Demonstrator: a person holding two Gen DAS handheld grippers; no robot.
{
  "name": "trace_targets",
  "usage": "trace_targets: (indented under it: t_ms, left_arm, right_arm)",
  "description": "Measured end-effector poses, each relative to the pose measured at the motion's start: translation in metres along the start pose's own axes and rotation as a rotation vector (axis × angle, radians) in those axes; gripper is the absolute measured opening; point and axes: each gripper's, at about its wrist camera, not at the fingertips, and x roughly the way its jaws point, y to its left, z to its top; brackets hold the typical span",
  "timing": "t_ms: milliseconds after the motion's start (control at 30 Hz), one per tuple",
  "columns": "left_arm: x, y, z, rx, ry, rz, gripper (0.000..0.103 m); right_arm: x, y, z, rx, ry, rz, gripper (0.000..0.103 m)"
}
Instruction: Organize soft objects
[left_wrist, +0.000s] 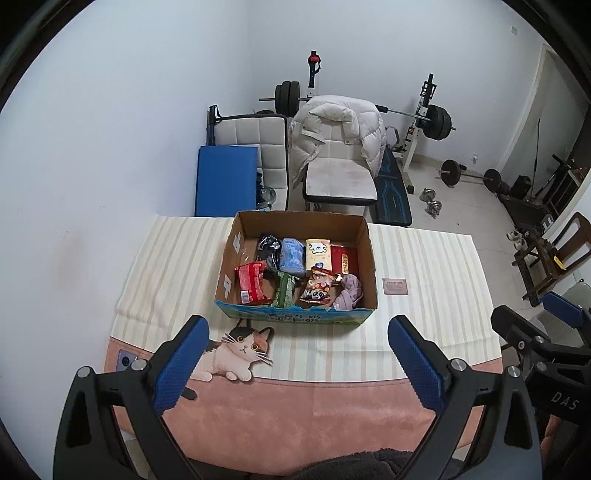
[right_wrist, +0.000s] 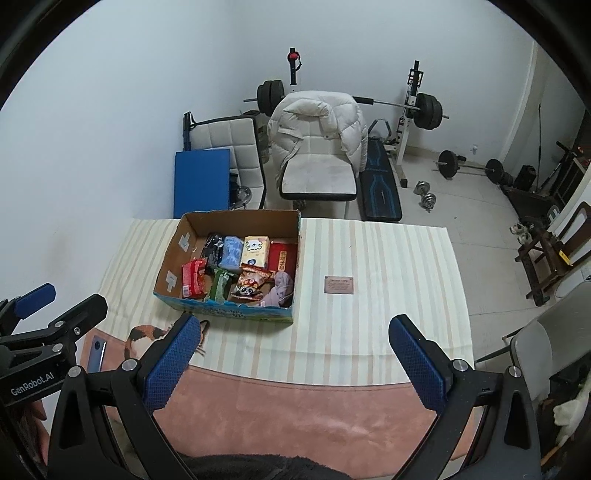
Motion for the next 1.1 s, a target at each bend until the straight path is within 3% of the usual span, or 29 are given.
trace_targets:
  t_ms: [1100]
  left_arm:
    - [0.007,0.001,0.012,-0.002,-0.017,0.015,0.1]
  right_arm:
    - [-0.005,-0.006,0.008,0.013,-0.05,-0.059,0.103]
